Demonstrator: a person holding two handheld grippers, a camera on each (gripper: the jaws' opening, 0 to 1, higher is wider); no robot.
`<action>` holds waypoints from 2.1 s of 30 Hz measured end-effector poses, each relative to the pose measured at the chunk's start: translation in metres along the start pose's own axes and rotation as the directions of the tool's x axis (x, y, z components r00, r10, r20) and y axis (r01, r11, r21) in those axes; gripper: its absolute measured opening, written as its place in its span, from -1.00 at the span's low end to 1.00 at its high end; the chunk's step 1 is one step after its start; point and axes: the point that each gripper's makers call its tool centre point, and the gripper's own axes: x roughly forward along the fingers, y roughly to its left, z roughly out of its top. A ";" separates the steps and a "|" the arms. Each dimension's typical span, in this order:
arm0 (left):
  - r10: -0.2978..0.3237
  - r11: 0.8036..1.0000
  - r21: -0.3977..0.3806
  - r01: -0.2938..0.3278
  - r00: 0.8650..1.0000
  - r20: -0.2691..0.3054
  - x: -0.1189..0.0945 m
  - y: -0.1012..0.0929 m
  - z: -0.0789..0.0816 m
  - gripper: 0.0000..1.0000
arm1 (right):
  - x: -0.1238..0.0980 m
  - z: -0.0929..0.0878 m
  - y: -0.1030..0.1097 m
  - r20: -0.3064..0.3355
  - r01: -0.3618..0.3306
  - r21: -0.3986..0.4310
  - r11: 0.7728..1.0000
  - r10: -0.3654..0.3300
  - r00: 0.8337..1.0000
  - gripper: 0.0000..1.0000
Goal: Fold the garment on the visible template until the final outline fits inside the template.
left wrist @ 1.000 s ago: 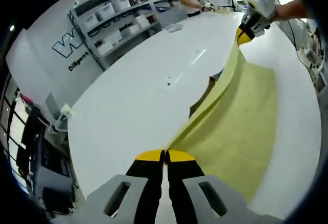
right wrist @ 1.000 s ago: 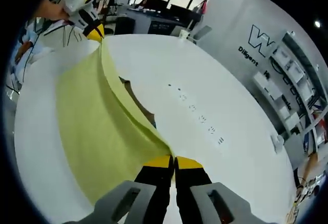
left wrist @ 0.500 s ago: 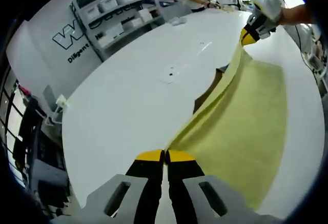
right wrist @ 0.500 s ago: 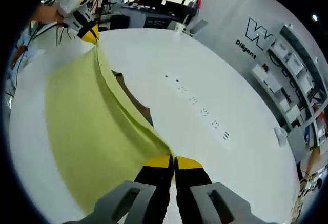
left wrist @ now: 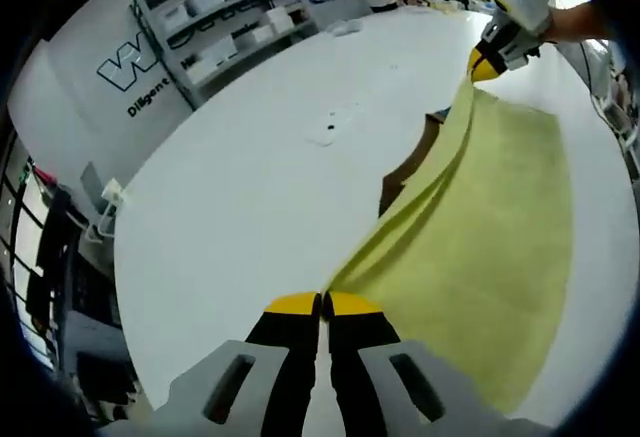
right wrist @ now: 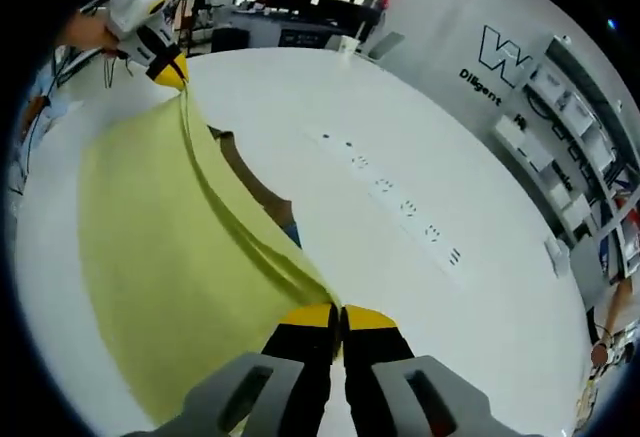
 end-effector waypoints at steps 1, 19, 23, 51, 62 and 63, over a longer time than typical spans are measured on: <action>0.001 1.000 -0.001 -0.001 1.000 0.000 0.000 0.000 0.000 -0.96 | 0.000 0.001 -0.001 0.002 0.005 -0.004 1.000 -0.005 1.000 -1.00; 0.030 0.999 -0.015 -0.031 0.999 -0.011 0.001 0.007 -0.006 -0.93 | 0.004 0.003 -0.008 0.008 0.043 0.037 0.998 -0.043 0.999 -0.79; 0.030 0.999 -0.025 -0.031 1.000 -0.004 0.000 0.008 -0.005 -0.92 | 0.002 0.005 -0.016 0.020 0.068 0.045 0.997 -0.069 0.997 -0.65; 0.041 0.999 -0.006 -0.041 0.998 0.048 -0.029 -0.002 0.002 -0.62 | -0.031 -0.013 -0.006 0.085 0.046 0.138 0.989 -0.058 0.995 -0.23; 0.037 0.999 -0.029 -0.035 0.997 0.069 -0.045 -0.012 -0.008 -0.46 | -0.050 -0.029 0.009 0.106 0.017 0.143 0.990 -0.033 0.994 -0.15; 0.037 0.999 -0.028 -0.035 0.997 0.067 -0.046 -0.013 -0.010 -0.45 | -0.051 -0.031 0.011 0.102 0.017 0.140 0.990 -0.032 0.994 -0.14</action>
